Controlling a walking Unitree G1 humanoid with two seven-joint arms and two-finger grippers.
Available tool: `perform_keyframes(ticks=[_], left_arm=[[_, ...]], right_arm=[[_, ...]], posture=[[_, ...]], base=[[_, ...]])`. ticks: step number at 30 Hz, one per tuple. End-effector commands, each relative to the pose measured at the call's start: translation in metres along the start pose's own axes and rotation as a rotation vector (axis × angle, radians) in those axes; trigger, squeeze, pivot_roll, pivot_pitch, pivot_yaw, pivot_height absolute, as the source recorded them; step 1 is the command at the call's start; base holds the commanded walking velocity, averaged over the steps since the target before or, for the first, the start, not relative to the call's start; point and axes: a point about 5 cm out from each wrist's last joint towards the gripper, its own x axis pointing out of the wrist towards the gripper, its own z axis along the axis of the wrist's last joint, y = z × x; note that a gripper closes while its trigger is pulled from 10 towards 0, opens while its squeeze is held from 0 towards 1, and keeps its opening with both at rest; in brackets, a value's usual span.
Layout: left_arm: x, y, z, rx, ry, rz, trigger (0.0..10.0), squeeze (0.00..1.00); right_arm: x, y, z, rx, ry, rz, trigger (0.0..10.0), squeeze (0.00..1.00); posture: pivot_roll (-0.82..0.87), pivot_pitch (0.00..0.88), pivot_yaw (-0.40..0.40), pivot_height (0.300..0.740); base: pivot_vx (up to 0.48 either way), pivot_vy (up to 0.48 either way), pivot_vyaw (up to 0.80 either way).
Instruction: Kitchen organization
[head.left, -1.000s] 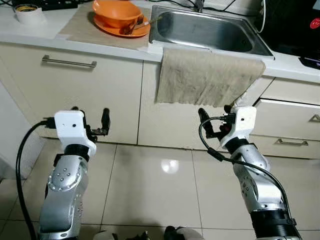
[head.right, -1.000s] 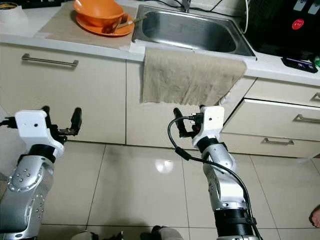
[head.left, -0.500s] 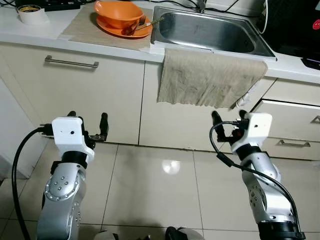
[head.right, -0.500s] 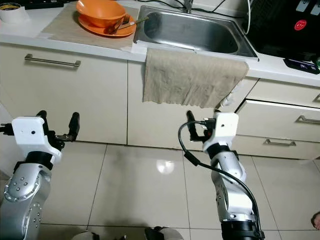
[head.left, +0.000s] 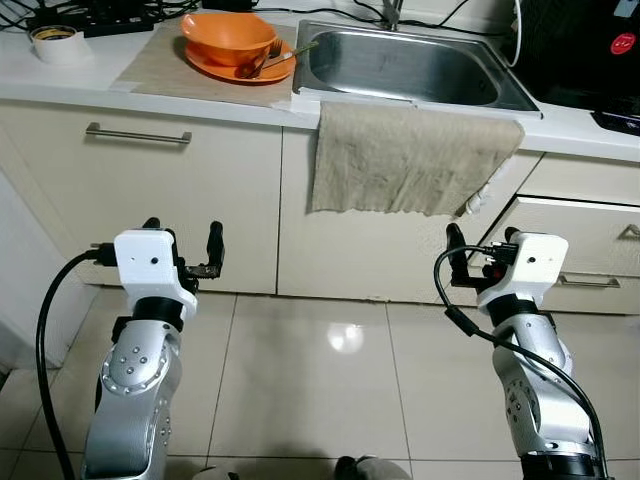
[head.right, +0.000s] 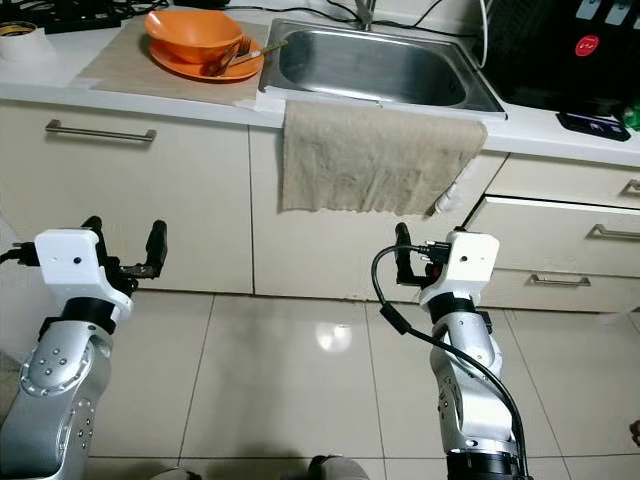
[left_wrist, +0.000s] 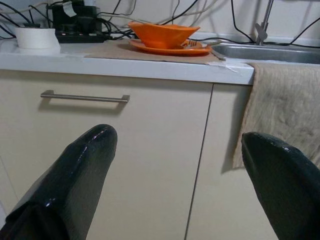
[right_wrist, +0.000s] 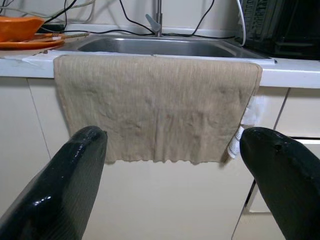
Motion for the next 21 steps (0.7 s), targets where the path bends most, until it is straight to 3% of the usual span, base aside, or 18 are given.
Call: perform_keyframes(ticks=[1,7,9,21], left_arm=[[0.001,0.000,-0.001,0.013,0.007,-0.001,10.0,0.00],[0.003,0.001,0.003,0.042,-0.020,-0.005,10.0,0.02],[0.002,0.001,0.004,0.037,-0.026,-0.012,10.0,0.19],[0.005,0.002,0.007,0.033,-0.039,0.002,10.0,0.17]], right_arm=[[0.001,-0.002,0.003,-0.019,-0.002,0.002,10.0,0.00],[0.006,0.002,0.007,0.016,-0.021,0.013,10.0,0.00],[0.008,0.005,0.008,0.014,-0.020,0.023,10.0,0.00],[0.016,0.007,0.012,0.014,-0.029,0.039,10.0,0.00]], posture=[[-0.13,0.057,-0.084,0.740],[-0.12,0.061,-0.083,0.740],[-0.12,0.061,-0.084,0.740],[-0.11,0.062,-0.092,0.740]], base=[[0.000,0.000,0.00],[0.000,0.000,0.00],[0.000,0.000,0.00],[0.257,0.000,0.00]])
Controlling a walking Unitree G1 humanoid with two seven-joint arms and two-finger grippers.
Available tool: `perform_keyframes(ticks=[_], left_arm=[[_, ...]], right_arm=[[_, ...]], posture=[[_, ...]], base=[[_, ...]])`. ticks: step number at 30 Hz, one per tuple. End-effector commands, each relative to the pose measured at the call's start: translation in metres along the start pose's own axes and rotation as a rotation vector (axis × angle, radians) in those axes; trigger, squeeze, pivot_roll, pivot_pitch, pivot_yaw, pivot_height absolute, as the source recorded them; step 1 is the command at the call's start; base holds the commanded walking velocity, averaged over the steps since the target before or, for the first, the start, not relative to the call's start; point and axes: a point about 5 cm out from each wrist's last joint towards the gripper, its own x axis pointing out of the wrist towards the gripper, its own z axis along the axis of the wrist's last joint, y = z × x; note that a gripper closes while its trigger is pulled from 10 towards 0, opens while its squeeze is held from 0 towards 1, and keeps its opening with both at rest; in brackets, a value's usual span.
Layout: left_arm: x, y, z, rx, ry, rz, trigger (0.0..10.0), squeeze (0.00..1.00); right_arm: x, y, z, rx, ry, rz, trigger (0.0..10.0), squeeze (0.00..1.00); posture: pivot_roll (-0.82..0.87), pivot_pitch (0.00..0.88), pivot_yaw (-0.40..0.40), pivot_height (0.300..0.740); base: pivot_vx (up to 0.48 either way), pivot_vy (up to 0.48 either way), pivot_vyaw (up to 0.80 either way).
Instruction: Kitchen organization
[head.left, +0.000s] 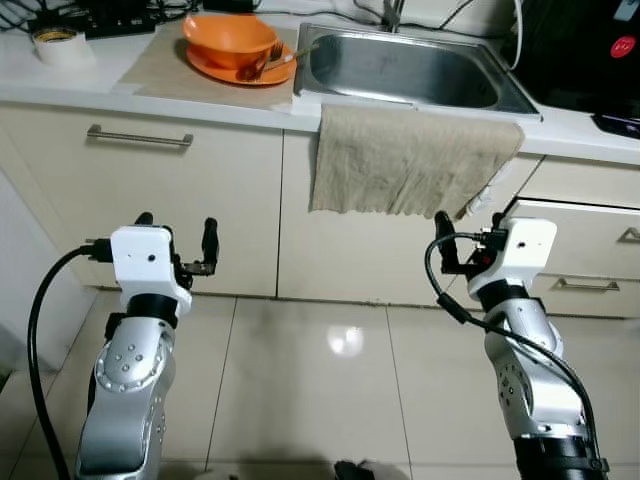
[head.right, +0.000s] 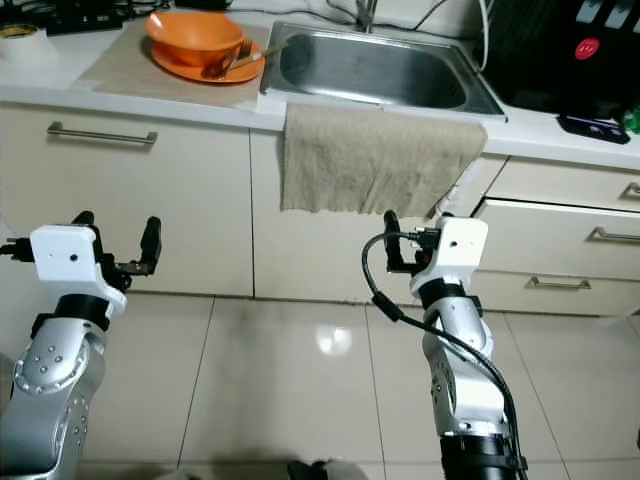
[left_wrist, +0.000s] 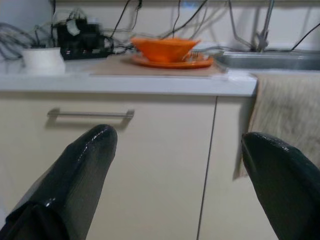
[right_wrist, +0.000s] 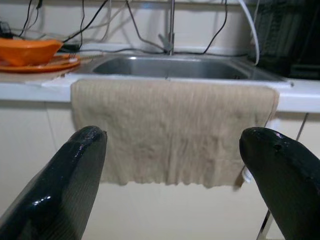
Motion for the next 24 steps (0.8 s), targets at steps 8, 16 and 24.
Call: perform_keyframes(ticks=[8,16,24], left_arm=[[0.0010,-0.0017,0.0009,-0.005,-0.009,-0.004,10.0,0.18],[0.0011,-0.0023,0.0021,-0.005,-0.018,-0.008,10.0,0.18],[-0.0039,-0.0021,0.0011,-0.012,-0.014,0.008,10.0,0.16]], right_arm=[[0.0005,-0.0027,-0.0017,0.006,0.011,-0.012,10.0,0.00],[0.0026,-0.0013,-0.0003,0.001,0.010,0.003,10.0,0.00],[0.0003,0.0025,0.0033,-0.017,-0.004,0.042,10.0,0.00]], posture=[[-0.11,0.062,-0.091,0.740],[-0.11,0.070,-0.101,0.740],[-0.12,0.104,-0.116,0.740]], base=[[0.332,0.000,0.00],[0.344,0.000,0.00],[0.371,0.000,0.00]])
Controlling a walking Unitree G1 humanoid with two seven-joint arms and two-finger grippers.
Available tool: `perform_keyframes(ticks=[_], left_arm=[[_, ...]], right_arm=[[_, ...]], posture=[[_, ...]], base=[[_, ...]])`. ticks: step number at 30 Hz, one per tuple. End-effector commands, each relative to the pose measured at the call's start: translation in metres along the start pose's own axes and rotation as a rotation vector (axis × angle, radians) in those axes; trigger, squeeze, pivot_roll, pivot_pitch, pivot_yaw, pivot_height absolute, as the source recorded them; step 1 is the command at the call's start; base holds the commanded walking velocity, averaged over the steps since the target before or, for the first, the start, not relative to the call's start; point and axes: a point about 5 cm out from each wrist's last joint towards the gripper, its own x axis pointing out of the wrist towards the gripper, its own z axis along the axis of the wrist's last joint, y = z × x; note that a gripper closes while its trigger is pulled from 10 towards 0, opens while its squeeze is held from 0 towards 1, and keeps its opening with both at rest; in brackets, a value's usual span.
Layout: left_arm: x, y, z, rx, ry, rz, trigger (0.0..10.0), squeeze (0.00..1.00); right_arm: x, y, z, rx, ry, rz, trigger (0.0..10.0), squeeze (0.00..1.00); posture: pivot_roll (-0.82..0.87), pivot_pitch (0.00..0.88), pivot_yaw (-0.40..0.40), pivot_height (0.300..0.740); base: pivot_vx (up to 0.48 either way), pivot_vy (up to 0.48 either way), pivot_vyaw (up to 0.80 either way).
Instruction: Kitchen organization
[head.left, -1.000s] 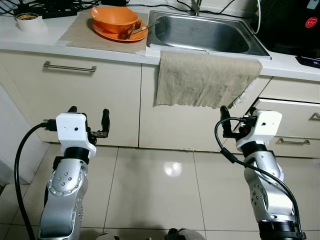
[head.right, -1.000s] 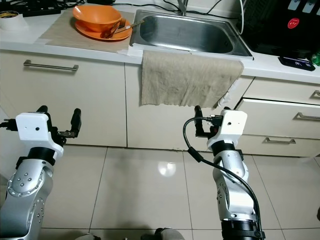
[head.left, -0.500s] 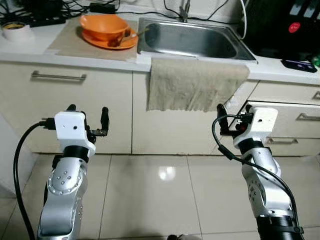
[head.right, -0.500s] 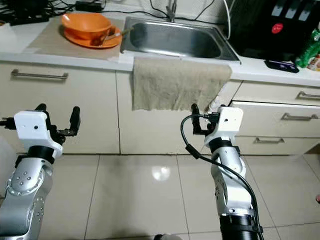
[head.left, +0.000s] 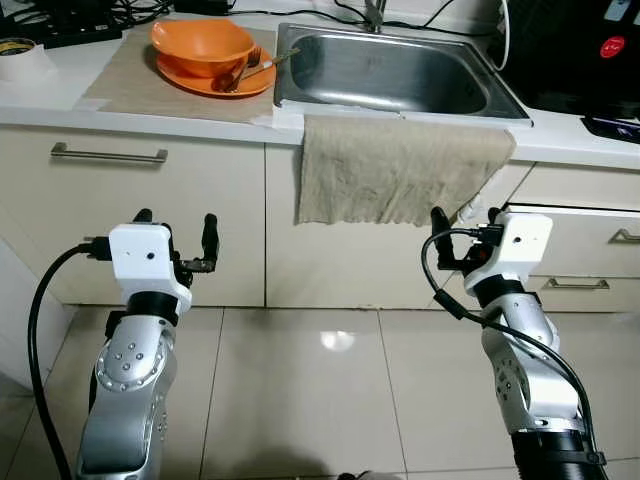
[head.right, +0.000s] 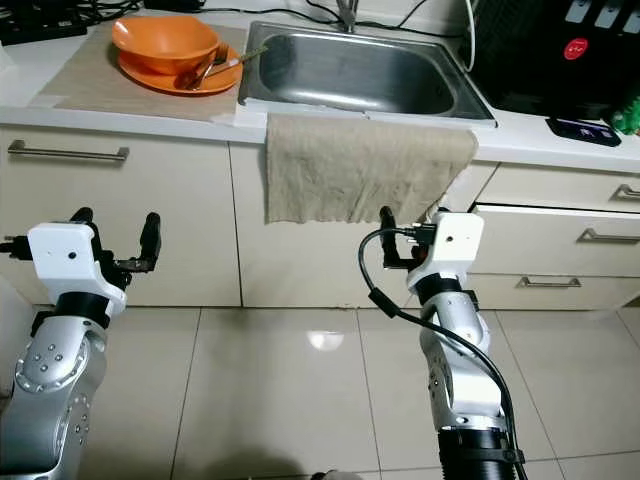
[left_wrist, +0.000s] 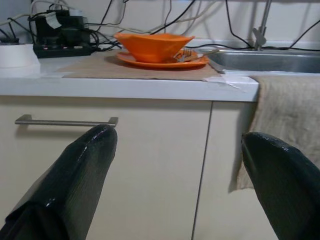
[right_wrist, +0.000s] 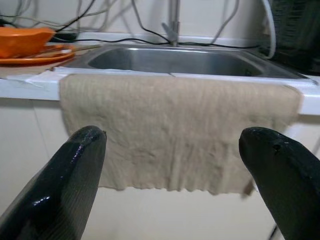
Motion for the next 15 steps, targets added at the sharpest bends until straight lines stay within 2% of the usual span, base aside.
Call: perform_keyframes(ticks=[1,15], left_arm=[[-0.0022,-0.0011,0.0026,-0.002,-0.012,-0.003,10.0,0.16],[0.0025,0.0050,0.0090,0.010,-0.036,0.014,10.0,0.16]], right_arm=[[-0.0016,-0.0045,0.0038,-0.013,-0.006,-0.009,10.0,0.00],[0.0005,-0.0011,0.0012,0.011,0.000,-0.013,10.0,0.00]], posture=[[-0.12,0.104,-0.116,0.740],[-0.11,0.115,-0.110,0.740]], base=[[0.375,0.000,0.00],[0.372,0.000,0.00]])
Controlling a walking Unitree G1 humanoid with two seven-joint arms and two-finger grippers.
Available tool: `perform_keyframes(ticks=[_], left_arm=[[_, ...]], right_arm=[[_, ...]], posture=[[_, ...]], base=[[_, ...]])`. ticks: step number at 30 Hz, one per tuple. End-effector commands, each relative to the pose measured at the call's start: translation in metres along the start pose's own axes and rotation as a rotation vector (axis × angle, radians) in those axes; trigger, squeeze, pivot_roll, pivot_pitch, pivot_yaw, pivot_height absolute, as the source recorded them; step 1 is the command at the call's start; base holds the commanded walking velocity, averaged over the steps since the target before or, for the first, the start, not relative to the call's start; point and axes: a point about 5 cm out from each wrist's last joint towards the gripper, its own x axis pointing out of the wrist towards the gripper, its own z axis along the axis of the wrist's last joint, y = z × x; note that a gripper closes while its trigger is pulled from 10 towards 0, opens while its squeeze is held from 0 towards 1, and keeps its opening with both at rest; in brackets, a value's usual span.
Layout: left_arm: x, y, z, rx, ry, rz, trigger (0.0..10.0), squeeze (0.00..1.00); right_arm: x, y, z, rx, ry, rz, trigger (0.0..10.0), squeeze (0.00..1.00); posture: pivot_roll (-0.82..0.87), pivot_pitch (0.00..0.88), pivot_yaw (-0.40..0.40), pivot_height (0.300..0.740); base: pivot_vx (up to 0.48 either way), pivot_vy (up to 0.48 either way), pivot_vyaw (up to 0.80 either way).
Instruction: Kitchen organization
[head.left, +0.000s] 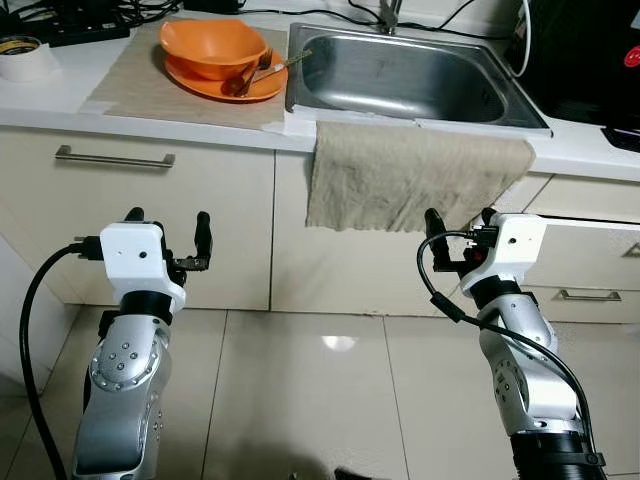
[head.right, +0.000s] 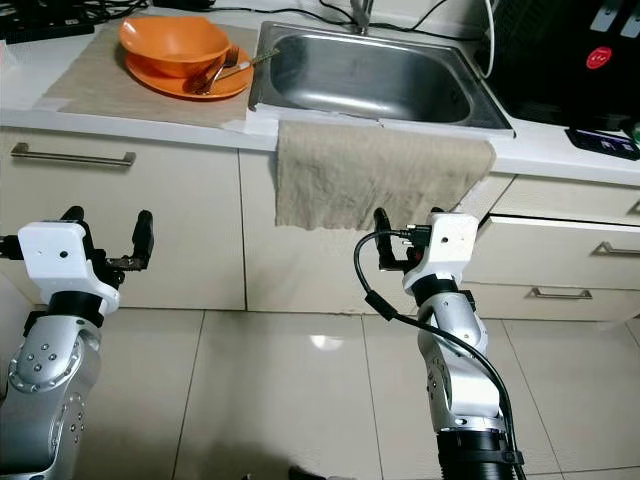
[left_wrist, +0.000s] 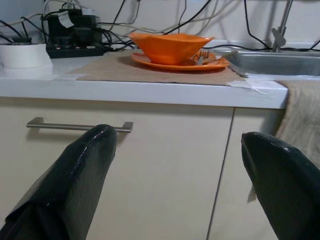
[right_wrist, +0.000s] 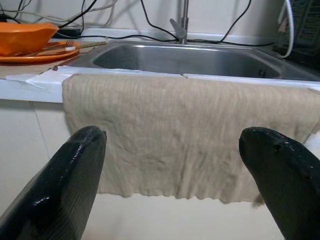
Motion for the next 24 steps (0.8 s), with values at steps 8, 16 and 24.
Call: perform_keyframes(ticks=[8,16,24], left_arm=[[0.0011,-0.0015,0.0068,-0.003,-0.024,-0.011,10.0,0.19],[0.0021,-0.0030,0.0073,0.001,-0.023,-0.028,10.0,0.16],[0.0034,-0.0015,0.0073,-0.003,-0.023,-0.019,10.0,0.13]], right_arm=[[0.0002,-0.0027,0.0012,0.003,0.000,-0.010,10.0,0.00],[-0.0002,-0.0040,0.0034,-0.009,-0.010,-0.016,10.0,0.00],[0.0012,-0.0069,0.0071,-0.021,-0.023,-0.013,10.0,0.00]], posture=[[-0.11,0.121,-0.102,0.740],[-0.12,0.127,-0.093,0.740],[-0.13,0.132,-0.101,0.740]], base=[[0.372,0.000,-0.38],[0.368,0.000,0.00],[0.370,0.000,0.00]])
